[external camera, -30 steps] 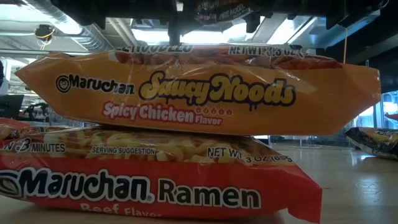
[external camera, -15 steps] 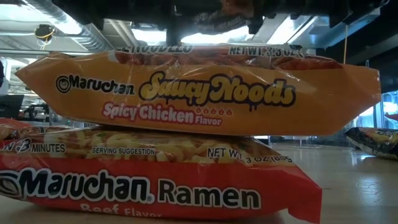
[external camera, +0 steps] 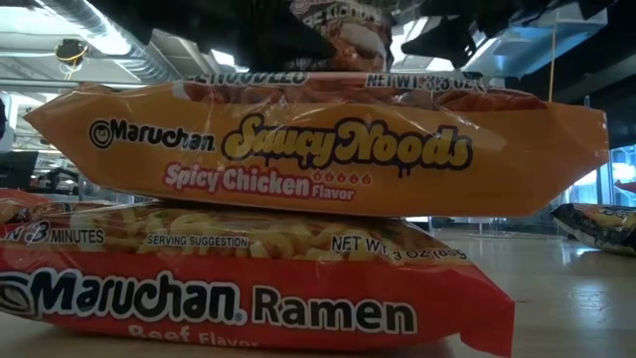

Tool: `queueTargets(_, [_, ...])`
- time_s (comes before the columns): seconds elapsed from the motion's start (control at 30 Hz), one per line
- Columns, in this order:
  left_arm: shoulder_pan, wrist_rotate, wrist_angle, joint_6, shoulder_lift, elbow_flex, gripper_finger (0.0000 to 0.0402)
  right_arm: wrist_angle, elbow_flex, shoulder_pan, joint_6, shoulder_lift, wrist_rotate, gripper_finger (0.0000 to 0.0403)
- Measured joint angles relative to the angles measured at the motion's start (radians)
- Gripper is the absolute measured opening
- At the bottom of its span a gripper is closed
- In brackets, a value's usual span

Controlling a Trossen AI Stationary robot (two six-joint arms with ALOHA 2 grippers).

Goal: Sort Maruchan noodles
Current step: Put the black noodle pack into the right transparent bin

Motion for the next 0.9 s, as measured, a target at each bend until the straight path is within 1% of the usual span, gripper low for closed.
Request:
queueTargets(0.13, [-0.013, 0.001, -0.073, 0.013, 0.000, 0.000, 0.0164, 0.028, 0.000, 0.000, 0.009, 0.034, 0.012, 0.0301])
queueTargets(0.23, [-0.029, 0.002, -0.125, 0.025, 0.017, -0.004, 0.0164, 0.102, 0.011, 0.000, 0.002, 0.066, -0.059, 0.0296])
queueTargets(0.27, [-0.034, 0.003, -0.138, 0.025, 0.025, -0.008, 0.0164, 0.105, 0.028, 0.000, 0.001, 0.077, -0.076, 0.0295])
queueTargets(0.37, [-0.048, 0.003, -0.126, 0.026, 0.052, -0.009, 0.0163, 0.061, 0.120, 0.000, -0.020, 0.126, -0.062, 0.0294])
queueTargets(0.43, [-0.050, -0.005, -0.121, 0.026, 0.067, -0.009, 0.0163, -0.012, 0.203, -0.003, -0.036, 0.178, -0.046, 0.0293])
queueTargets(0.53, [-0.048, -0.031, -0.124, 0.026, 0.083, -0.009, 0.0163, -0.165, 0.355, -0.027, -0.038, 0.277, -0.056, 0.0293])
queueTargets(0.73, [-0.049, -0.044, -0.111, 0.026, 0.085, -0.008, 0.0163, -0.546, 0.648, -0.086, -0.017, 0.482, -0.093, 0.0293])
queueTargets(0.8, [-0.049, -0.047, -0.110, 0.026, 0.084, -0.008, 0.0163, -0.639, 0.715, -0.099, -0.018, 0.538, -0.118, 0.0293])
queueTargets(0.9, [-0.049, -0.050, -0.110, 0.026, 0.084, -0.008, 0.0164, -0.703, 0.771, -0.114, -0.017, 0.602, -0.185, 0.0293])
